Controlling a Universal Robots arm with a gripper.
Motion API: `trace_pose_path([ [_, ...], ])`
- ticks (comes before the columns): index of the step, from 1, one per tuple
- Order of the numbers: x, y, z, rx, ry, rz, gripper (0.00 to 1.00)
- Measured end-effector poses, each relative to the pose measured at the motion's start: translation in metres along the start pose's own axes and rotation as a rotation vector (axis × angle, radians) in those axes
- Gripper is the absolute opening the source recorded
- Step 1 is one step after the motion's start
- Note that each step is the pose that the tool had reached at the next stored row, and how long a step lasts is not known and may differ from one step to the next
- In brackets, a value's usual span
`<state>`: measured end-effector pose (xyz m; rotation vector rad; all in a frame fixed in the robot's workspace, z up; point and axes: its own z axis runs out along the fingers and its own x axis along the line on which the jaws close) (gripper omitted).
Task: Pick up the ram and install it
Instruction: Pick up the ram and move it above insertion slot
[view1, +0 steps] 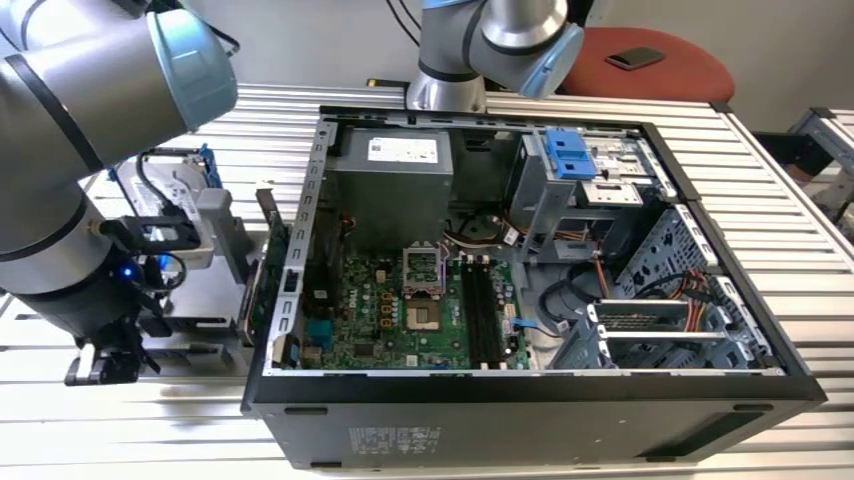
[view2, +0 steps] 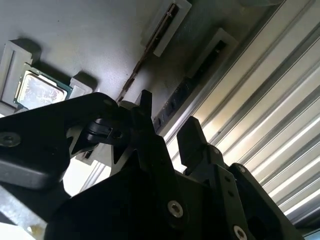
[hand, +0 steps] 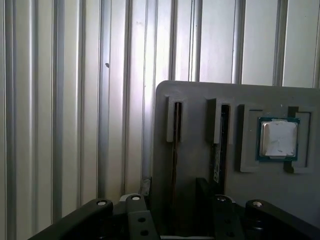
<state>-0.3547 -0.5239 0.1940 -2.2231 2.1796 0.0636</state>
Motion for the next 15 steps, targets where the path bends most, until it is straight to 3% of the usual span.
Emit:
trace_pose_path([
  [10, -0.0003, 0.0, 0.0023, -0.0001, 0.0, 0.0, 1.0],
  [11, -0.0004, 0.0, 0.0024, -0.0001, 0.0, 0.0, 0.0],
  [15, -0.0005, 0.0, 0.0024, -0.0001, 0.0, 0.0, 0.0],
])
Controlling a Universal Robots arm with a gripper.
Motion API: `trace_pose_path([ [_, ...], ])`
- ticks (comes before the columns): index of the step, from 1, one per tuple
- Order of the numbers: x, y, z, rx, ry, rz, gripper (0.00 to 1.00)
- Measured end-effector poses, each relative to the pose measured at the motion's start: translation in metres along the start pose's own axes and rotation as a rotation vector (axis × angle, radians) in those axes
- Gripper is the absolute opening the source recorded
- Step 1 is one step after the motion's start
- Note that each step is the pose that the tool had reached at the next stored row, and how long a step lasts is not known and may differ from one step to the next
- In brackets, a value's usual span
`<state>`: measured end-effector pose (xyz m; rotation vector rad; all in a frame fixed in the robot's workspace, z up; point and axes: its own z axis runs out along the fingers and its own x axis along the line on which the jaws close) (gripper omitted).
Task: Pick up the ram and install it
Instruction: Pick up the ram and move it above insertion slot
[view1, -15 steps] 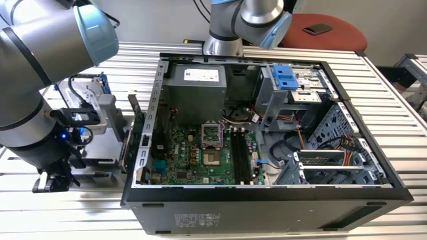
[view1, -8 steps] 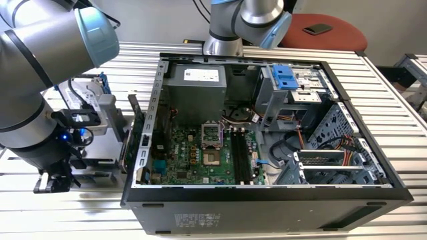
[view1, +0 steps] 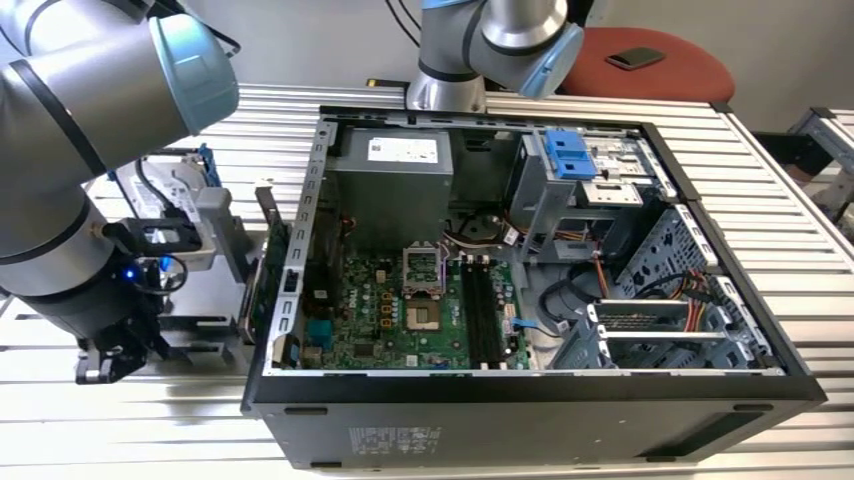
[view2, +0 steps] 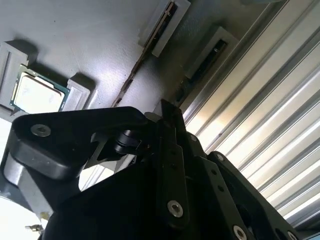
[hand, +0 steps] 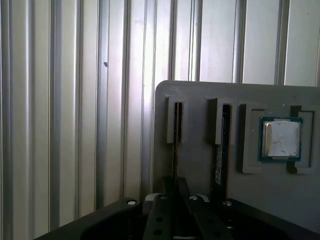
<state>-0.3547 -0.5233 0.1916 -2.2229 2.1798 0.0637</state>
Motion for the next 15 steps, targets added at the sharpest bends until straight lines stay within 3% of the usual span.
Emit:
trace_pose_path([
  [8, -0.0002, 0.0, -0.0014, 0.0, 0.0, 0.0, 0.0],
  [15, -0.001, 0.0002, -0.0184, -0.0001, 0.0001, 0.0, 0.0],
])
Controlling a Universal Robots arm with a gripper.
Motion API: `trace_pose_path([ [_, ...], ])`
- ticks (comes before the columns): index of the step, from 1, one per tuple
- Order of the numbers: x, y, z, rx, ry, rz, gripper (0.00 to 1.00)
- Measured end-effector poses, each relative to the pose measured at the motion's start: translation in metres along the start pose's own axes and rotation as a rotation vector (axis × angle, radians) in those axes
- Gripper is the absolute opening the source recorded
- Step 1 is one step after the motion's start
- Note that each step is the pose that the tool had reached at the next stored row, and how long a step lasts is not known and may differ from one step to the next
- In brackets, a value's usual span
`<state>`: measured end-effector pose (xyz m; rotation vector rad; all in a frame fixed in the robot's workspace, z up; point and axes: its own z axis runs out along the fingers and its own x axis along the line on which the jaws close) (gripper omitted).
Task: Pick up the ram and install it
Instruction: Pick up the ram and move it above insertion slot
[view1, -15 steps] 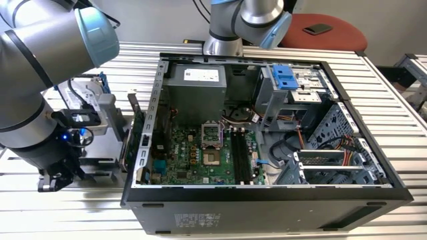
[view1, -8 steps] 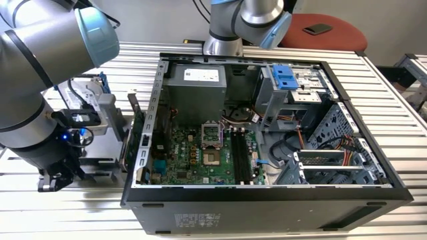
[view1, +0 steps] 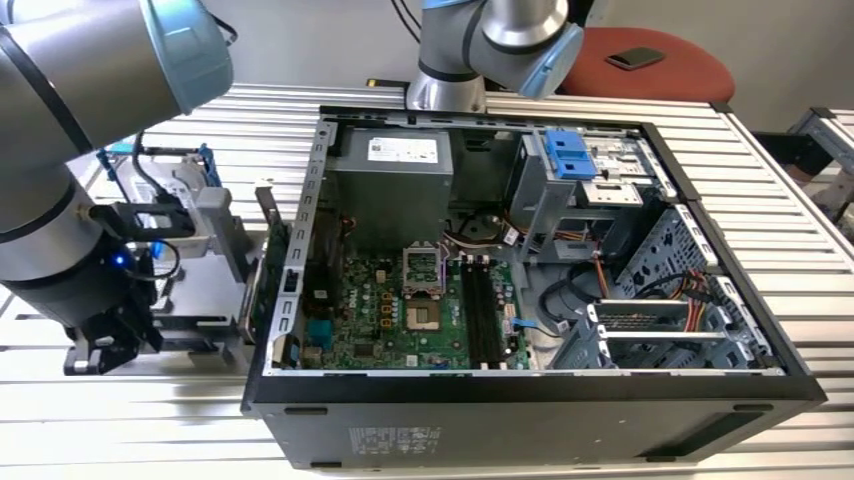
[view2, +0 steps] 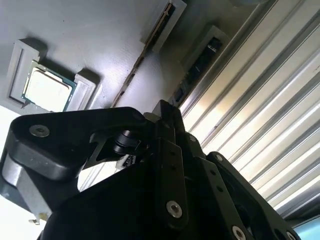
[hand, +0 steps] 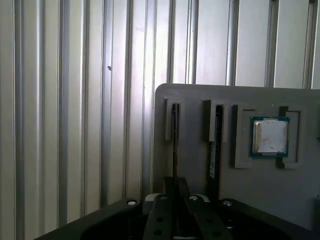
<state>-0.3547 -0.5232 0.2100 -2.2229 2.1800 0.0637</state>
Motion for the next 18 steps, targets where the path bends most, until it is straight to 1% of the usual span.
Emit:
trace_pose_path([
  [4, -0.0004, 0.0001, -0.0079, 0.0, 0.0, 0.0, 0.0],
  [9, -0.0008, 0.0001, -0.0163, 0.0, 0.0, 0.0, 0.0],
  [18, -0.0017, 0.0004, -0.0343, 0.0, 0.0, 0.0, 0.0],
])
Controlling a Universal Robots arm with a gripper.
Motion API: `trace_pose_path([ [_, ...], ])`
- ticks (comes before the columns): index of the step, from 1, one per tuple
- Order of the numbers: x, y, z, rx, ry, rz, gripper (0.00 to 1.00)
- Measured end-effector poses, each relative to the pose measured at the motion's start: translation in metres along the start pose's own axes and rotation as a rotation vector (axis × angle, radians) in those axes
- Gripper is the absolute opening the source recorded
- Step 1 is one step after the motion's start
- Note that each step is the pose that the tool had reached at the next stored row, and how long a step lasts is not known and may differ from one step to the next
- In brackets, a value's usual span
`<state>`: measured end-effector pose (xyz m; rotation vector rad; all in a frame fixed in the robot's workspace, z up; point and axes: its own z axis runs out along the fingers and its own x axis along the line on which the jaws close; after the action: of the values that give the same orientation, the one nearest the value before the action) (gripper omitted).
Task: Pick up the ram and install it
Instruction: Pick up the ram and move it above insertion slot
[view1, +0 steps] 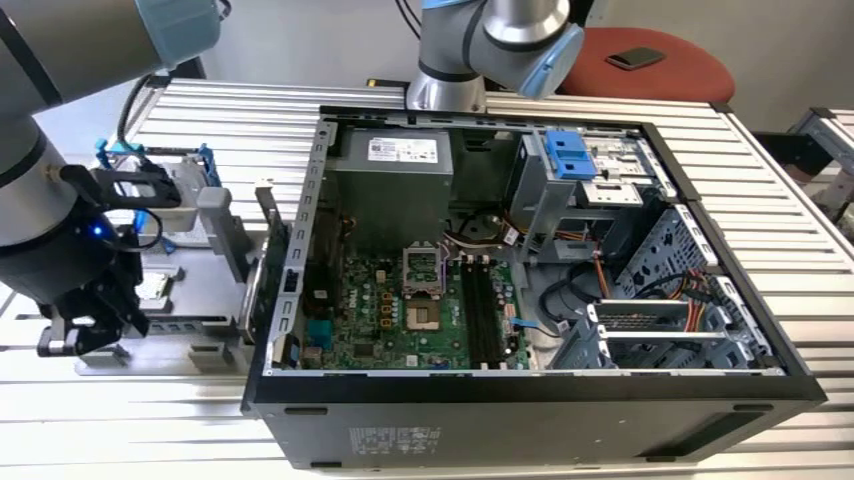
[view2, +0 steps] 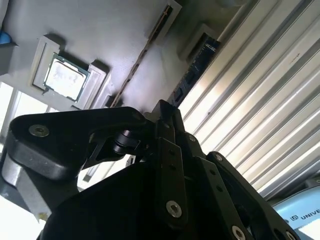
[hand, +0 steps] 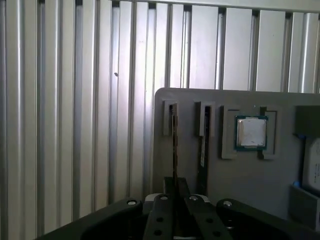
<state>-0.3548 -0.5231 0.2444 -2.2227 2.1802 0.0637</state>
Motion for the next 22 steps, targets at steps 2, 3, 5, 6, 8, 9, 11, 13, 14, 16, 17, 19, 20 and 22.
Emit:
trace_pose_path([
  [2, -0.0002, 0.0, -0.0042, 0.0, 0.0, 0.0, 0.0],
  [3, -0.0003, 0.0, -0.0064, 0.0, 0.0001, 0.0, 0.0],
  [5, -0.0004, -0.0001, -0.0106, 0.0001, 0.0, 0.0, 0.0],
  [6, -0.0005, 0.0, -0.0129, 0.0, 0.0, 0.0, 0.0],
  [8, -0.0007, 0.0, -0.0173, 0.0001, -0.0001, 0.0, 0.0],
  [9, -0.0008, 0.0, -0.0193, 0.0, 0.0, 0.0, 0.0],
  [11, -0.0011, 0.0001, -0.0237, 0.0, 0.0, 0.0, 0.0],
  [13, -0.0013, 0.0001, -0.028, 0.0, 0.0, 0.0, 0.0],
  [14, -0.0014, 0.0002, -0.0303, 0.0, 0.0, 0.0, 0.0],
  [16, -0.0016, 0.0002, -0.0345, 0.0, 0.0, 0.0, 0.0],
  [17, -0.0017, 0.0003, -0.0367, 0.0, 0.0, 0.0, 0.0],
  [19, -0.0019, 0.0003, -0.0409, 0.0001, 0.0, 0.0, 0.0],
  [20, -0.0021, 0.0003, -0.0434, 0.0001, 0.0, 0.0, 0.0],
  [22, -0.0022, 0.0003, -0.0478, 0.0, 0.0001, 0.0, 0.0],
])
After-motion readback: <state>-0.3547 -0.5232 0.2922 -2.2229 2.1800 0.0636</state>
